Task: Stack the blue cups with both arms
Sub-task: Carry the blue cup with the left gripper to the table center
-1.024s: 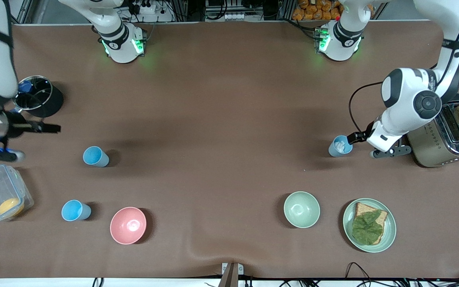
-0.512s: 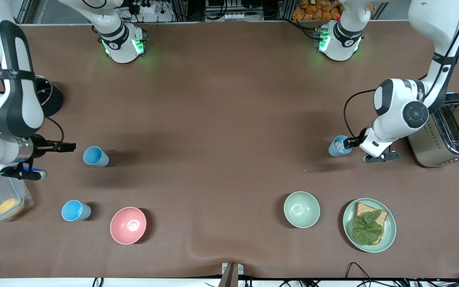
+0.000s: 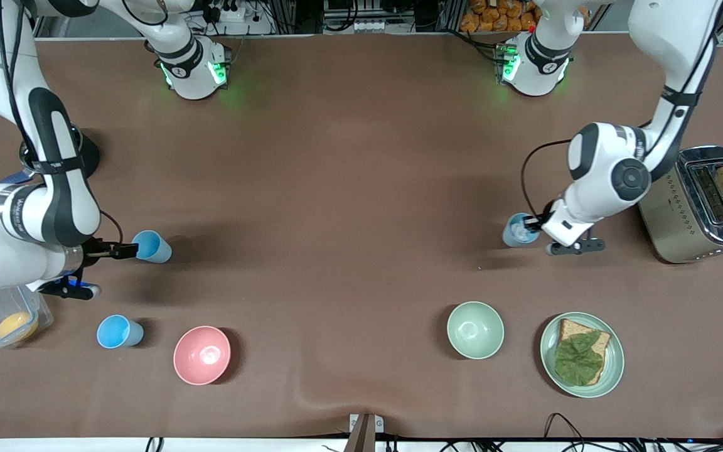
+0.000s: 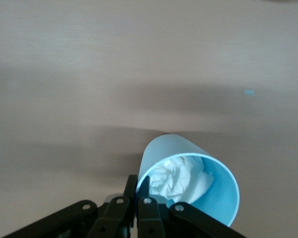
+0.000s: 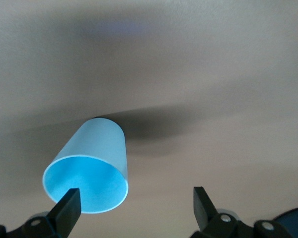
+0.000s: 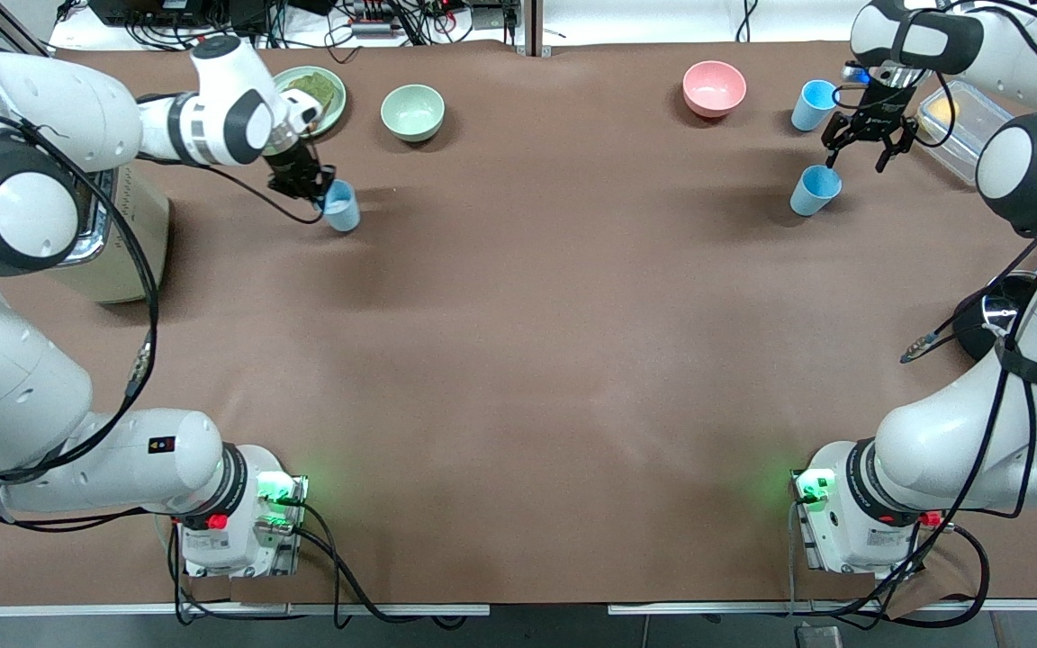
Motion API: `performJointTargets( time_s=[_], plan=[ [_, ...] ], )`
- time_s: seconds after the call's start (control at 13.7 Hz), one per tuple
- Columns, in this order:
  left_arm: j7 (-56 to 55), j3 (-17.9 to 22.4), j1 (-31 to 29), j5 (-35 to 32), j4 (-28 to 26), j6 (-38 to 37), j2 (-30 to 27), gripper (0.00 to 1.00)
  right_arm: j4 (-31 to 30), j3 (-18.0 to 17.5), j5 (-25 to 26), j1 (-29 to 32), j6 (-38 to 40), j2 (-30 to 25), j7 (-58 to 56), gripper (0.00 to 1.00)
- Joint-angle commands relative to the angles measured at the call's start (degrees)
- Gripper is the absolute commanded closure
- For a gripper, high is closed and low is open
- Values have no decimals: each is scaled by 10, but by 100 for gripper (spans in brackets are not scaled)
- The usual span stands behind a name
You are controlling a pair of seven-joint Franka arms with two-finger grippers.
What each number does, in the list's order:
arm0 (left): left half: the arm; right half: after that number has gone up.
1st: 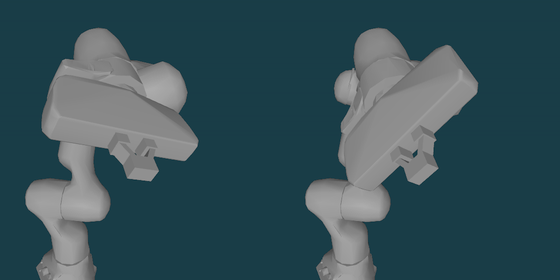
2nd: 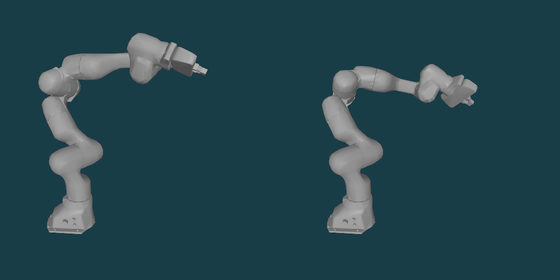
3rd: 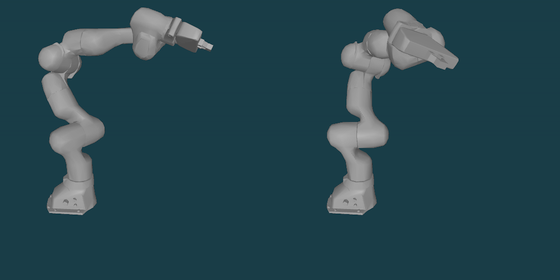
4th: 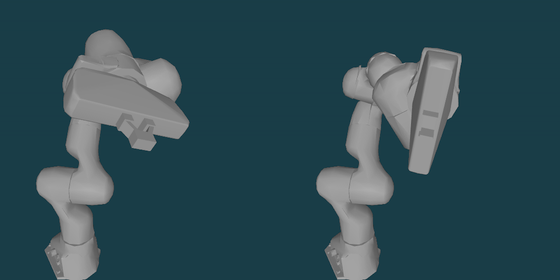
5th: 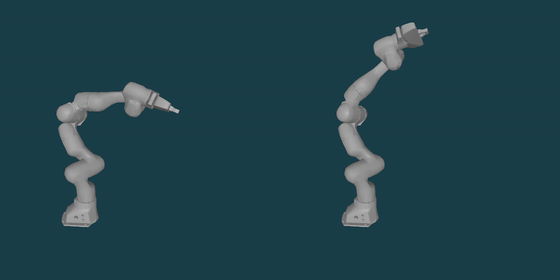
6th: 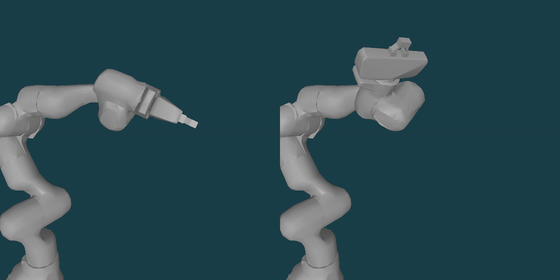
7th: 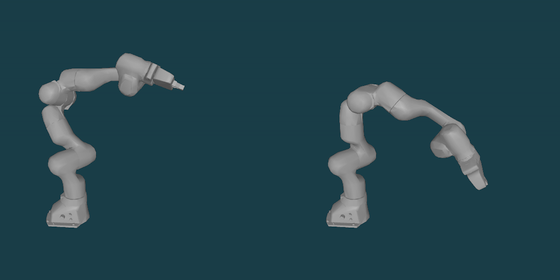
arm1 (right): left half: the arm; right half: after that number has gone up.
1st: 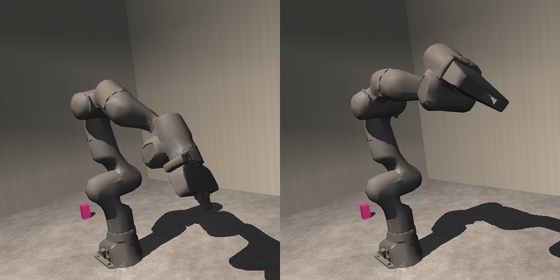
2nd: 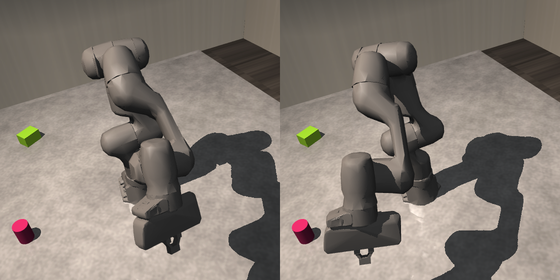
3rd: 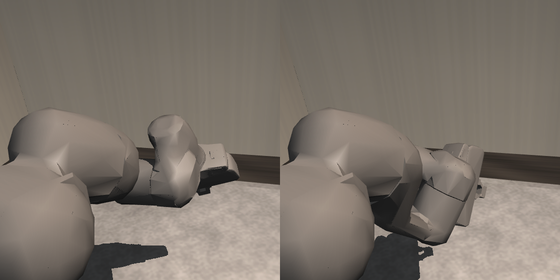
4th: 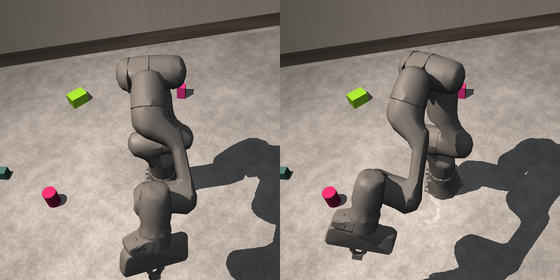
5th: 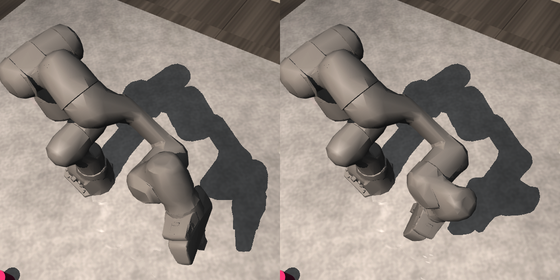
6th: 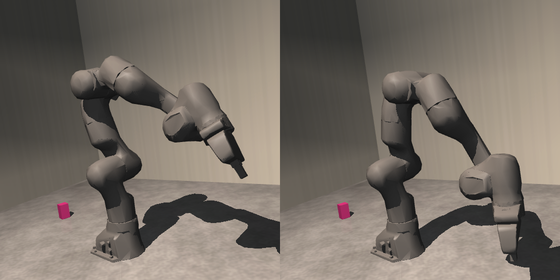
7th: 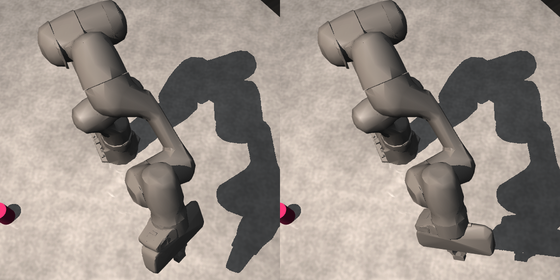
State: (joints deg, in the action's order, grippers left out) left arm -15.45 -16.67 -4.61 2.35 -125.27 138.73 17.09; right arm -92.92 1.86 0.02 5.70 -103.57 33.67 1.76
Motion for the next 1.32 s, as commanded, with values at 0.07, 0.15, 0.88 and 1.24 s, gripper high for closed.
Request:
performJointTargets(
  time_s=[0.07, 0.15, 0.88, 1.24],
  plan=[
    [-122, -83, 28, 14, 36, 1, 2, 100, -57, -6, -14, 3, -55, -6, 3, 0],
    [-164, -86, 66, 13, 49, 1, 7, 100, -57, -7, -14, 0, -56, -4, 3, 0],
    [-619, -81, 286, -177, 242, 5, 192, 100, -77, -8, -14, -10, -65, -14, -26, 100],
    [-679, -81, 289, -180, 250, 6, 192, 0, -76, -8, -14, -10, -62, -16, -26, 100]
  ],
)
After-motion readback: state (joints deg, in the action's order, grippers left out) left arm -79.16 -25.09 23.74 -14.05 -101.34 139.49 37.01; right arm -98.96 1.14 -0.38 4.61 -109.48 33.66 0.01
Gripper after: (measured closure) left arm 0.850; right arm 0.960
